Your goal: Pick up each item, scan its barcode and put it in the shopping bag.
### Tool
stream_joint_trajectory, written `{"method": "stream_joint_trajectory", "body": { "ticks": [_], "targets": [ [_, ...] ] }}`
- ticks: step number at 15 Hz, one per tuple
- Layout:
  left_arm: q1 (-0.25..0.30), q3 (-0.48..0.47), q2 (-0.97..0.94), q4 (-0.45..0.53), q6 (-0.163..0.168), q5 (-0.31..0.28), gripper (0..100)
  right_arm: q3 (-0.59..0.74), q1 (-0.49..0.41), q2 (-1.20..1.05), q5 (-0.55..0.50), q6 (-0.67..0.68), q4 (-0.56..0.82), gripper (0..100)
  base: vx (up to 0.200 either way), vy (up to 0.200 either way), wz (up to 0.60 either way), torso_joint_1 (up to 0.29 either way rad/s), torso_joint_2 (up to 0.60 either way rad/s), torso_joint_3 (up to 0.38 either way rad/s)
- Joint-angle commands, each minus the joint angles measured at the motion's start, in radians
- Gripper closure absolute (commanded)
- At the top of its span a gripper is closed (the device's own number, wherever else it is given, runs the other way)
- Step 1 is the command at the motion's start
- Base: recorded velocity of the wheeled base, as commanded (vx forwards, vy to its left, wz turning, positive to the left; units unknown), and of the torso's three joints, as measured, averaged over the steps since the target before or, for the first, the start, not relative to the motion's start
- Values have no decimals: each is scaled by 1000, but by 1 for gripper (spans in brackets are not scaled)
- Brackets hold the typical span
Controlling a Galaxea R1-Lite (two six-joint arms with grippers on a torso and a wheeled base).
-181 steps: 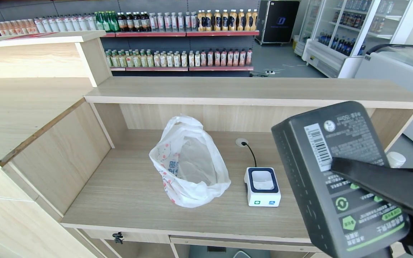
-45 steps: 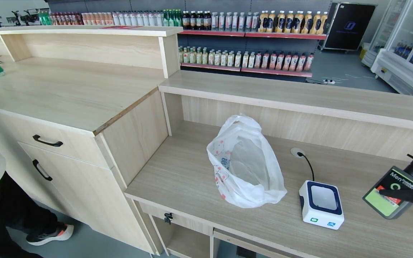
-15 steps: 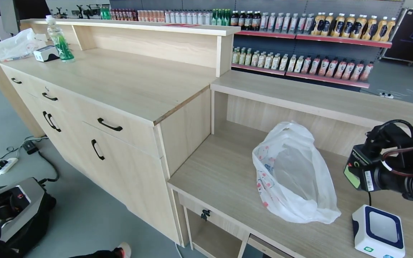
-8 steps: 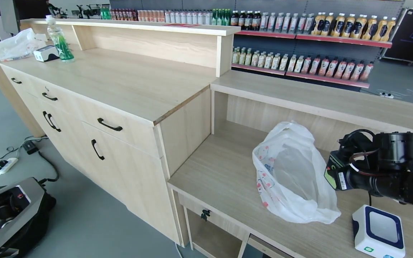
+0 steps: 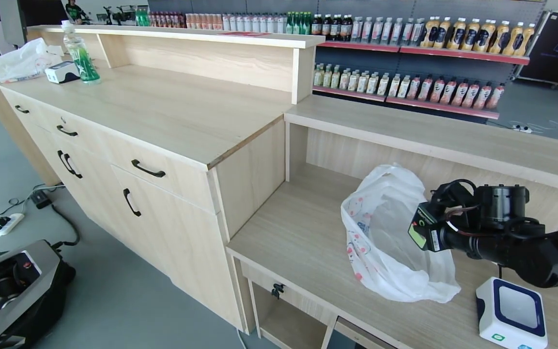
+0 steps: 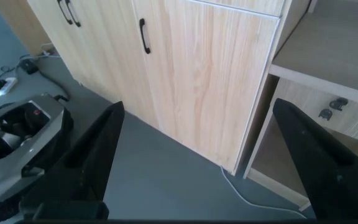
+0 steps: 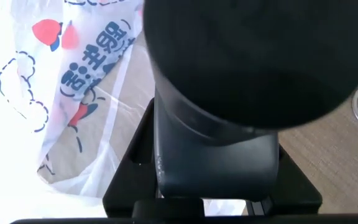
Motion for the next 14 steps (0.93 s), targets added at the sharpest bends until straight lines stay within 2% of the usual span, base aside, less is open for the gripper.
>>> {"method": "stream_joint_trajectory", "body": {
  "ticks": [1,14],
  "targets": [
    [0,0,0,0,0,0,0,-41,-2,81,3,0,-43,100,0,0,0,0,0,0],
    [0,0,0,0,0,0,0,-222,-2,257,58,0,-85,100,0,0,0,0,0,0]
  ]
}}
